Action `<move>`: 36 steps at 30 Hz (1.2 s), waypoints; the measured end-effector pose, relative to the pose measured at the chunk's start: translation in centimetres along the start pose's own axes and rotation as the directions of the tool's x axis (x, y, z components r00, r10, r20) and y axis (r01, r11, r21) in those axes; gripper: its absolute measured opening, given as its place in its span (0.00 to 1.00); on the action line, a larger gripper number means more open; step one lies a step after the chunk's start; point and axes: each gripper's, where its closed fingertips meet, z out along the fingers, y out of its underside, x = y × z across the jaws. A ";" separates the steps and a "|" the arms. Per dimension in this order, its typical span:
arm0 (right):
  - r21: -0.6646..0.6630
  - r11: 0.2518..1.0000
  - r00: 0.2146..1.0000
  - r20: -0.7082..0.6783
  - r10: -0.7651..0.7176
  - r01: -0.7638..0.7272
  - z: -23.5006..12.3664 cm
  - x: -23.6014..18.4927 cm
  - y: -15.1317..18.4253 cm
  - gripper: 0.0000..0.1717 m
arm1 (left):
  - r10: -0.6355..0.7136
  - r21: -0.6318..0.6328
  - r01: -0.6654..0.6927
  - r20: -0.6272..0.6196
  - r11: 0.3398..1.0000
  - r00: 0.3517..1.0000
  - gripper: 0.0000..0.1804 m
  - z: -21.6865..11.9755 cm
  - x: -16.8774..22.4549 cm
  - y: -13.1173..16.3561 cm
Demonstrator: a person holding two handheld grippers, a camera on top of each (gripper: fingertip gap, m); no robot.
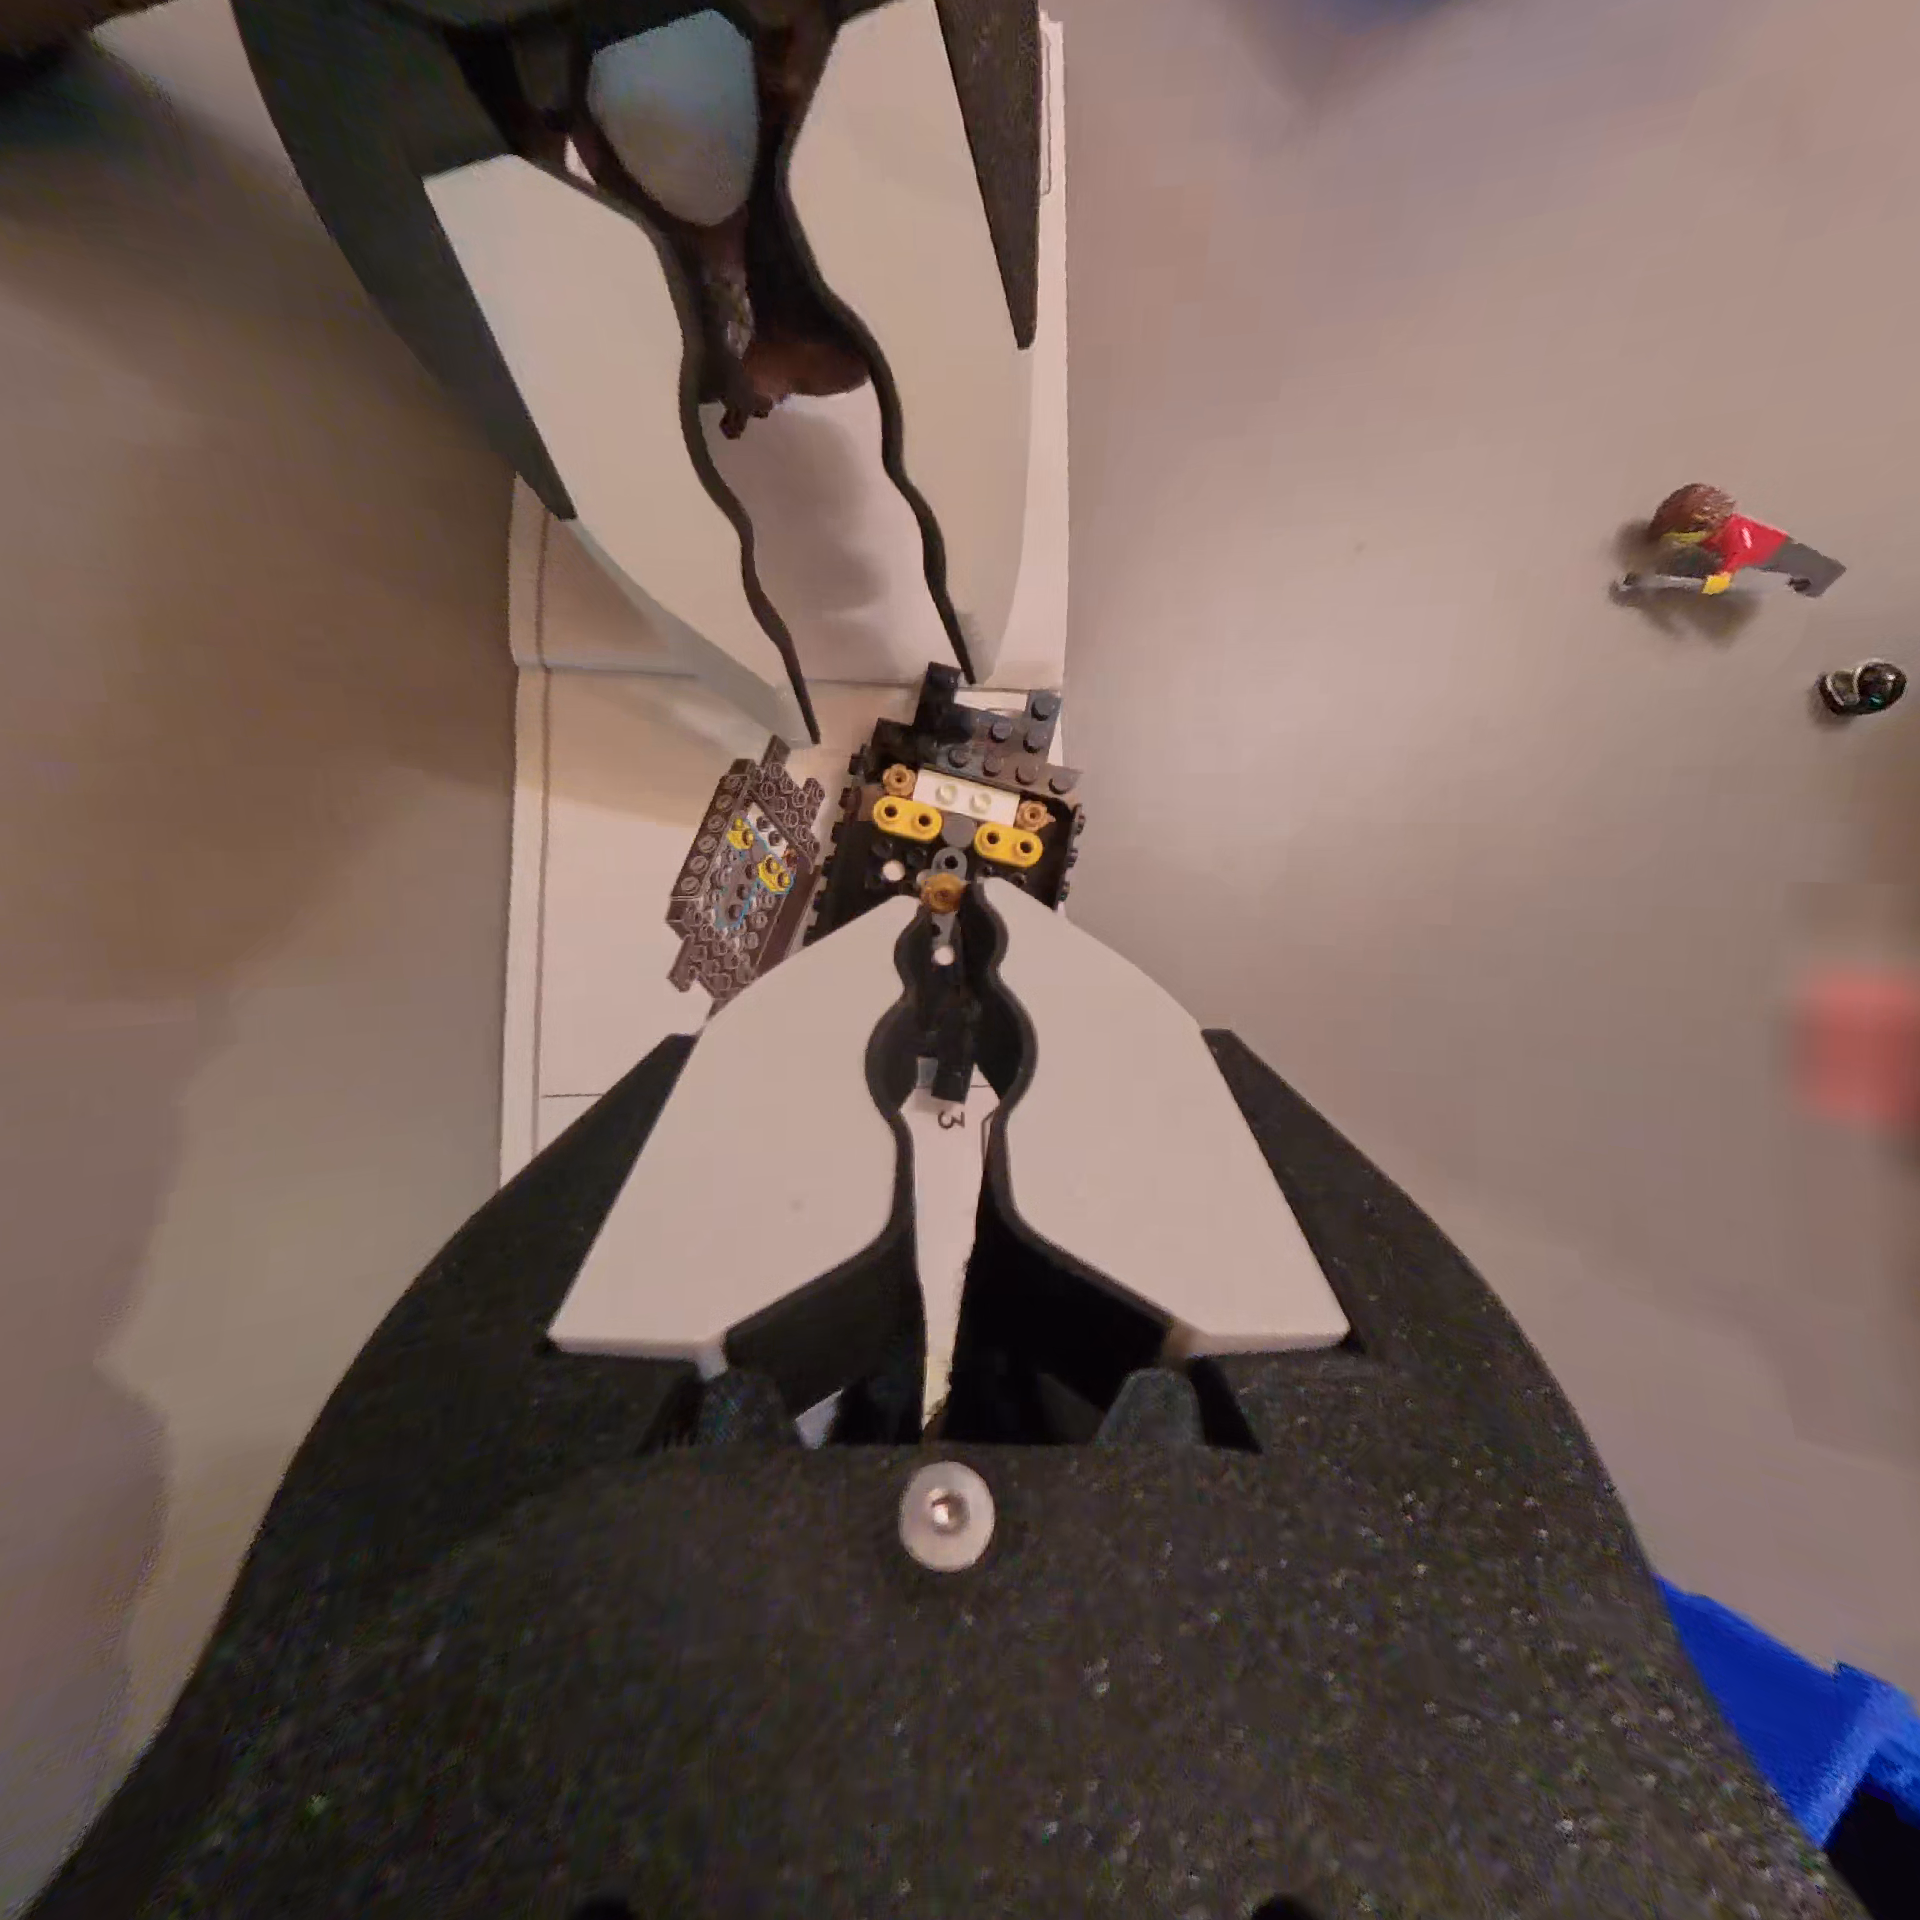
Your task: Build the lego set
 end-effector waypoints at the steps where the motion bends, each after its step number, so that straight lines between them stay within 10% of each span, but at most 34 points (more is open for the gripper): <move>1: -0.014 1.000 1.000 0.003 -0.001 0.001 0.3 0.2 0.1 0.03 | -0.020 0.006 0.020 0.012 1.000 1.000 0.17 0.0 -0.3 0.0; 36: -0.293 0.936 0.977 -0.019 -0.211 0.197 4.1 2.1 1.2 0.04 | -0.113 -0.026 0.113 -0.012 0.993 0.993 0.16 0.1 -0.6 0.9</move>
